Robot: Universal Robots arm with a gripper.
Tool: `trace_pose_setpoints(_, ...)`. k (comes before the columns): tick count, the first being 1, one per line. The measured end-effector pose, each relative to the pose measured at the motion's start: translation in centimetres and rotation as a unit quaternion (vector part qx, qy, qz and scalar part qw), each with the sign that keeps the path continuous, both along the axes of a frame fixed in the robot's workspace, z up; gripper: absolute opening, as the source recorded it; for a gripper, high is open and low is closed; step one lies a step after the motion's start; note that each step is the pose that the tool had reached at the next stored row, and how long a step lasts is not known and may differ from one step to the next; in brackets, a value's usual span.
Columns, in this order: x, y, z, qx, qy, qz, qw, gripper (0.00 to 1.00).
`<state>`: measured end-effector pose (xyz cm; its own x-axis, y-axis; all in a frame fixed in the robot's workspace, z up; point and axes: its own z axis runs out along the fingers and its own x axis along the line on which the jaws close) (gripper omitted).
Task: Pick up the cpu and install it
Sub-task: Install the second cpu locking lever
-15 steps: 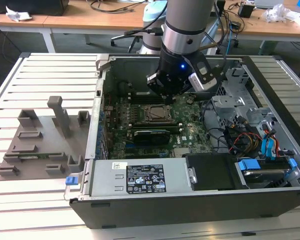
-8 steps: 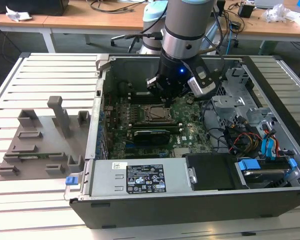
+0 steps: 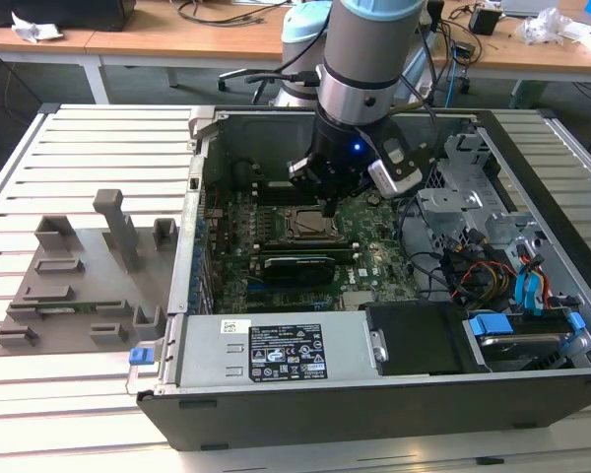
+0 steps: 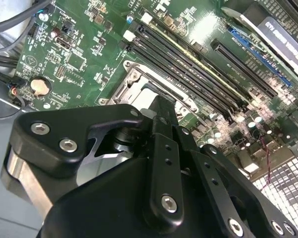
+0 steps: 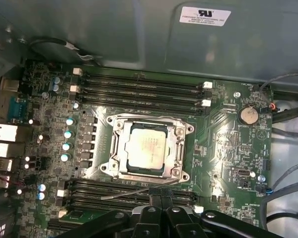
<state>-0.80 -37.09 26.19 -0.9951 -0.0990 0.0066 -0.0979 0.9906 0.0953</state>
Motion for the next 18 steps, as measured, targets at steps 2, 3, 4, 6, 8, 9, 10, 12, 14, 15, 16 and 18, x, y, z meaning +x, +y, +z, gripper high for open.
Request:
trace_pose_setpoints(2,0.00,-0.08,-0.42,0.0000,0.0000,0.000,1.0000,0.11)
trace_pose_setpoints(3,0.00,-0.12,-0.76,0.0000,0.0000,0.000,1.0000,0.11)
trace_pose_setpoints(4,-0.01,-0.13,-1.07,-0.0001,0.0001,0.000,1.0000,0.11)
trace_pose_setpoints(6,-0.03,-0.13,-1.55,0.0000,0.0000,0.000,1.0000,0.11)
trace_pose_setpoints(8,-0.40,-0.13,-2.23,0.0000,0.0000,0.000,1.0000,0.11)
trace_pose_setpoints(9,-0.65,-0.15,-2.76,-0.0001,0.0000,0.000,1.0000,0.11)
trace_pose_setpoints(10,-0.75,-0.18,-3.03,-0.0001,0.0000,0.000,1.0000,0.11)
trace_pose_setpoints(12,-0.93,-0.29,-3.35,0.0000,0.0000,0.000,1.0000,0.11)
trace_pose_setpoints(14,-1.16,-0.36,-3.53,0.0004,0.0000,0.000,1.0000,0.11)
trace_pose_setpoints(15,-1.37,-0.40,-3.72,0.0008,0.0000,0.000,1.0000,0.11)
trace_pose_setpoints(16,-1.52,-0.43,-3.85,0.0009,0.0000,0.000,1.0000,0.11)
trace_pose_setpoints(18,-2.12,-0.49,-4.41,0.0011,0.0000,0.000,1.0000,0.11)
